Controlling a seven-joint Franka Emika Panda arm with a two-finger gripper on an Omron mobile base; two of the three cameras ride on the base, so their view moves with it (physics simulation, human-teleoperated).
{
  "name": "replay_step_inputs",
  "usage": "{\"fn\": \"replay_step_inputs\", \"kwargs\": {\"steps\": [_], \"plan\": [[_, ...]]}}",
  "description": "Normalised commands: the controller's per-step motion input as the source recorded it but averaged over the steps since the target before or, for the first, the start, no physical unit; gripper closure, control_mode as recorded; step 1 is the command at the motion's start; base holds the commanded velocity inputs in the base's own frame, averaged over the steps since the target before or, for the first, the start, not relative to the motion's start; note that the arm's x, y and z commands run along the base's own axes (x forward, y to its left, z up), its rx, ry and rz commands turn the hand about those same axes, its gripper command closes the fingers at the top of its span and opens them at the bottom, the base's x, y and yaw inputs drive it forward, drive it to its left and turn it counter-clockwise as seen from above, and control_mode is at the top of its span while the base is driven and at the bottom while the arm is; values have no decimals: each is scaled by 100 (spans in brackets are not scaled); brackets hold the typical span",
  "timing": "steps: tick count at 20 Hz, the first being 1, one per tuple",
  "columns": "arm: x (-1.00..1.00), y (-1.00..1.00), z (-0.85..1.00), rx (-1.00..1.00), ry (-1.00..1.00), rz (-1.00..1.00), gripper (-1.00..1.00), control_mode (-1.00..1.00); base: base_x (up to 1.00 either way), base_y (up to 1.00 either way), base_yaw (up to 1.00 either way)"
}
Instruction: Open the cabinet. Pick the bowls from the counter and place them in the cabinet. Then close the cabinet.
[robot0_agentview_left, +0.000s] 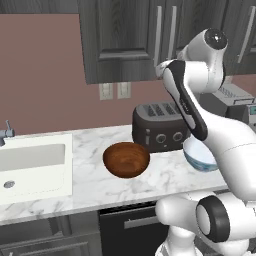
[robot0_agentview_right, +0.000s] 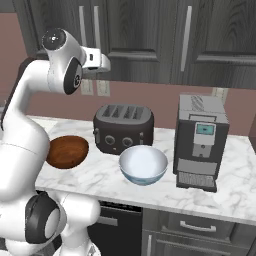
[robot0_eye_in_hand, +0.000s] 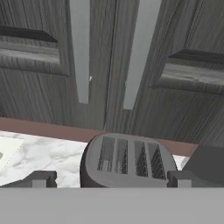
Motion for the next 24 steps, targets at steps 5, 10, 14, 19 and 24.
{"fn": "replay_step_inputs", "kwargs": {"steps": [5, 10, 14, 19, 24], "plan": [[22, -10, 3, 0, 0, 0, -100, -100, 0, 0, 0], [24, -6, 6, 0, 0, 0, -100, -100, 0, 0, 0], [31, 0, 6, 0, 0, 0, -100, -100, 0, 0, 0], [27, 0, 6, 0, -2, 0, -100, -100, 0, 0, 0], [20, 0, 3, 0, -4, 0, -100, -100, 0, 0, 0]]}}
